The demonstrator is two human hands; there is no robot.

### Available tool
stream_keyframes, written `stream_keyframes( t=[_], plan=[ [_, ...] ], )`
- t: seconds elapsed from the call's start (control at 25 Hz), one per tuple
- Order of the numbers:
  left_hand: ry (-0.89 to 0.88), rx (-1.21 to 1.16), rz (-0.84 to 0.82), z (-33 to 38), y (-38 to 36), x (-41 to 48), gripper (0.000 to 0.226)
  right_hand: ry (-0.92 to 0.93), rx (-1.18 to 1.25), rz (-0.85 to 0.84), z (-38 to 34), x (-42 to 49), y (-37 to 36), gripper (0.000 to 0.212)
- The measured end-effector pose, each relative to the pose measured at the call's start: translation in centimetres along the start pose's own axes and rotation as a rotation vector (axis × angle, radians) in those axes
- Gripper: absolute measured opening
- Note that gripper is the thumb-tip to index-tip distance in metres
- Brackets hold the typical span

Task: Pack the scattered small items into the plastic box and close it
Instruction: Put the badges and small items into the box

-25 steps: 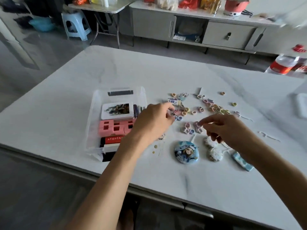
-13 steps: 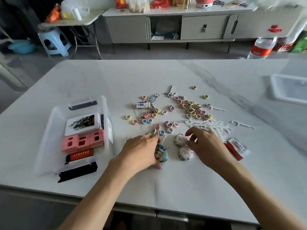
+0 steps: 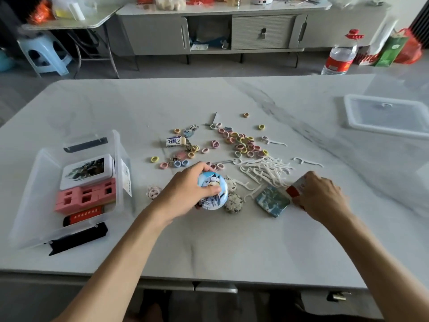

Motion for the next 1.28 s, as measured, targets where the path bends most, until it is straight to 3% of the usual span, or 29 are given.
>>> stream_keyframes(
  t=[0.08,0.2,0.28,0.44,0.64,0.8,0.88,1.0,1.16,1.28],
  plan=[
    [0.019,-0.222,-0.011,0.7,-1.2,-0.1,0.023,0.048,0.193,0.014,0.2,0.1,0.5,0.017],
    [0.052,-0.403,0.021,1.2,-2.1,0.3,0.021,0.099,0.319,-0.095,-0.5,-0.4,0.4,0.030],
    [0.068,-0.437,0.042,1.4,-2.2,0.6,0.017,0.126,0.244,-0.177,-1.2,-0.8,-0.7,0.038],
    [0.105,-0.410,0.012,1.4,-2.5,0.5,0.019,0.132,0.031,-0.155,-1.8,-0.8,-1.1,0.049],
    [0.106,-0.362,0.012,1.1,-2.3,0.6,0.021,0.082,0.106,-0.233,-2.4,-1.2,-1.0,0.046],
    [0.098,-0.344,0.022,0.7,-2.3,0.7,0.018,0.038,0.368,-0.251,-2.4,-1.2,-0.3,0.022],
    [0.084,-0.367,0.023,0.7,-2.1,0.5,0.013,0.068,0.726,-0.268,-2.6,-1.6,0.4,0.013],
    [0.038,-0.438,-0.013,1.1,-1.8,0.0,0.024,0.180,1.156,-0.360,-4.7,-3.2,1.3,0.016],
    [-0.039,-0.527,0.034,1.5,0.0,-0.9,0.007,0.248,1.178,-0.339,-8.6,-4.6,1.7,0.008],
    [-0.032,-0.600,0.111,1.6,3.2,-2.3,0.008,0.285,1.123,-0.283,-12.0,-4.8,3.3,0.010]
  ],
)
Point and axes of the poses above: each hand's wrist, its own x-axis towards the middle knuckle, its own y-axis out of the back of the hand, z = x × y, the point moved 1 cm from there along x, towards the middle knuckle, and after that the axes turned 3 degrees about -x, right-handed, at the moved point
